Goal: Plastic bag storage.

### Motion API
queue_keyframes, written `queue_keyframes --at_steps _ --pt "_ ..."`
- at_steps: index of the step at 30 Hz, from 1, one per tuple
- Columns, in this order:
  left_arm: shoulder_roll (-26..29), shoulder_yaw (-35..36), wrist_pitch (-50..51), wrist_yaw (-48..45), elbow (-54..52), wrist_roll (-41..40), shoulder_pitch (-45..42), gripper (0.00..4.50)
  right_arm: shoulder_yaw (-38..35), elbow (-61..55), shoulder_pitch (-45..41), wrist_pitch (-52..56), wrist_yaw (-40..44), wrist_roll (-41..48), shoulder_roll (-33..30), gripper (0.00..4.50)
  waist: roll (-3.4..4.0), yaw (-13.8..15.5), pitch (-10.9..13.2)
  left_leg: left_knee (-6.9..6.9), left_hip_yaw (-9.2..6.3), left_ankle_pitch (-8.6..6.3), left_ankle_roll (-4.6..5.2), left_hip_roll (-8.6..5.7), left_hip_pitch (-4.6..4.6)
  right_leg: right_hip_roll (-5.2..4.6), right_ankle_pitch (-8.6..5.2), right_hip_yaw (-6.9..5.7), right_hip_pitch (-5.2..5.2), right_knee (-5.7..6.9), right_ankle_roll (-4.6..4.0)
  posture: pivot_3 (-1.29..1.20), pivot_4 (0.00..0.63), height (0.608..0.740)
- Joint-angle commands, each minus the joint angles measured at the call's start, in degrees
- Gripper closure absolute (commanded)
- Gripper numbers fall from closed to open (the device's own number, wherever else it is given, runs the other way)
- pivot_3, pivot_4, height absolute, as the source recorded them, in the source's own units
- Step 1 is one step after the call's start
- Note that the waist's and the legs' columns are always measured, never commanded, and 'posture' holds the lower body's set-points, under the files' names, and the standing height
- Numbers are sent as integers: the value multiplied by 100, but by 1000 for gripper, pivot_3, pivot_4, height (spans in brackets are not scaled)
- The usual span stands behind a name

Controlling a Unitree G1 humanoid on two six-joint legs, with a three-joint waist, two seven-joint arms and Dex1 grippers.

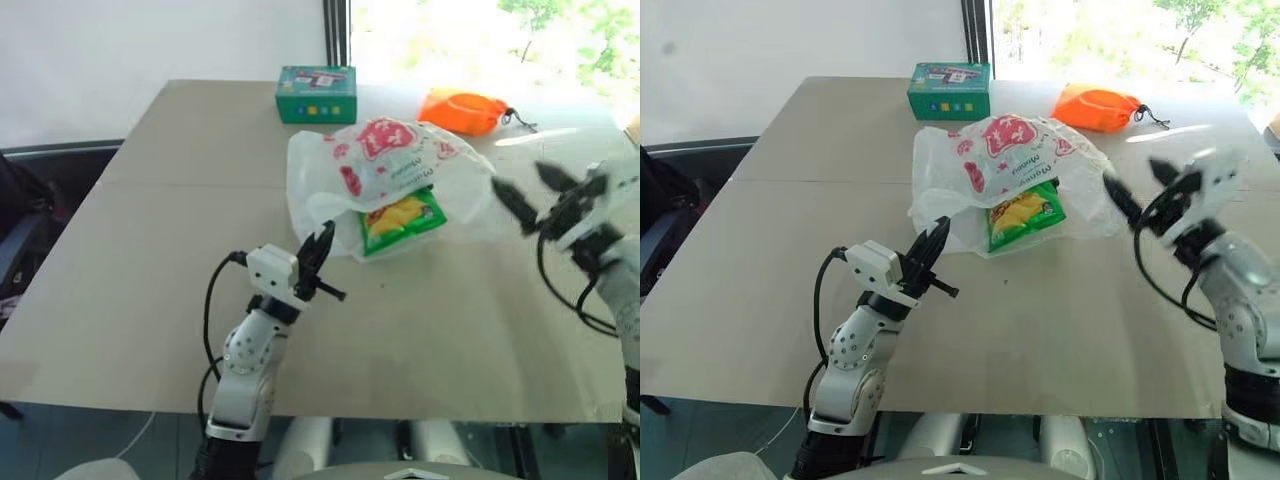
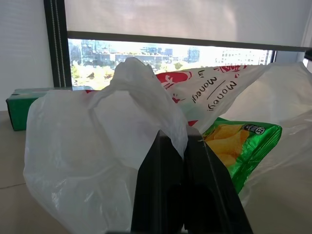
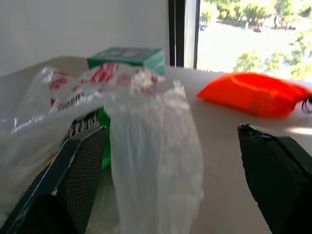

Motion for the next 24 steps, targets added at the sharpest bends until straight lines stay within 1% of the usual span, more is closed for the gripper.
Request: queue_keyframes --at_steps 1,4,6,7,11,12,13,14,16,18,19,20,22,24 --pt "8 -4 -144 -25 -126 -16 21 4500 31 -292 18 180 -38 -2 6 179 0 -26 0 1 3 0 0 0 0 0 0 3 0 1 0 0 150 740" --pt "2 -10 -142 -22 -133 -9 30 4500 67 -98 -2 345 -305 -203 52 179 0 -37 0 6 2 -6 10 -1 5 -1 1 3 3 7 1 0 150 740" --pt "6 -3 -145 -26 -120 -11 27 4500 2 101 -43 395 -485 -321 109 690 0 -39 0 8 -3 -12 22 -2 8 1 1 -1 6 11 1 0 150 740" --pt "12 8 -150 -31 -110 -16 26 4500 -18 160 -58 408 -527 -379 108 838 0 -44 0 8 -5 -12 22 -2 8 1 1 -2 6 12 1 0 150 740" --pt "25 34 -163 -36 -73 -18 0 4500 -158 205 -156 490 -502 -244 198 2793 0 -60 0 9 -3 -6 12 -3 8 2 1 -1 6 12 1 0 150 740" --pt "27 39 -164 -34 -62 -16 -14 4500 -165 210 -171 543 -471 -209 196 3435 0 -68 0 9 -3 -6 11 -2 8 2 1 0 6 11 1 0 150 740" --pt "33 50 -169 -34 -48 -15 -30 4500 -166 196 -167 587 -426 -180 194 3758 0 -76 0 9 -1 -6 11 -2 7 2 1 1 5 10 1 0 150 740" --pt "37 79 -164 -24 -28 -23 -63 4500 -210 170 -179 669 -390 -67 221 4388 0 -81 0 9 -1 -7 13 -2 7 2 1 1 6 9 1 0 150 740" --pt "15 169 -114 29 -4 -87 -140 4500 -334 114 -247 838 -382 218 293 4388 0 -85 0 9 -2 -8 15 -2 7 2 1 0 6 10 1 0 150 740" --pt "21 383 37 95 67 -241 -446 4500 -590 135 -610 954 -512 630 401 4388 0 -88 2 9 -2 -10 18 -1 7 3 1 0 5 12 1 0 150 740" --pt "92 516 115 161 181 -192 -766 4500 -778 217 -924 979 -653 862 470 4388 1 -96 2 9 -2 -12 21 -2 7 3 1 0 5 13 1 0 150 740" --pt "139 683 247 288 353 -175 -1159 4500 -947 354 -1277 954 -819 1019 536 4388 1 -108 4 11 -2 -12 21 -2 6 3 2 0 3 17 1 0 150 740" --pt "187 1266 540 844 1047 -331 -2398 4500 -1250 819 -2217 793 -1193 1210 638 4388 0 -104 17 25 -6 -12 24 -3 7 12 13 -3 4 27 -1 0 150 740" --pt "299 1730 723 988 1660 -721 -3498 4500 -1369 1187 -2950 631 -1285 1257 669 4388 -13 -98 35 50 -23 -1 33 -7 -9 22 33 -21 1 37 -3 0 150 740"
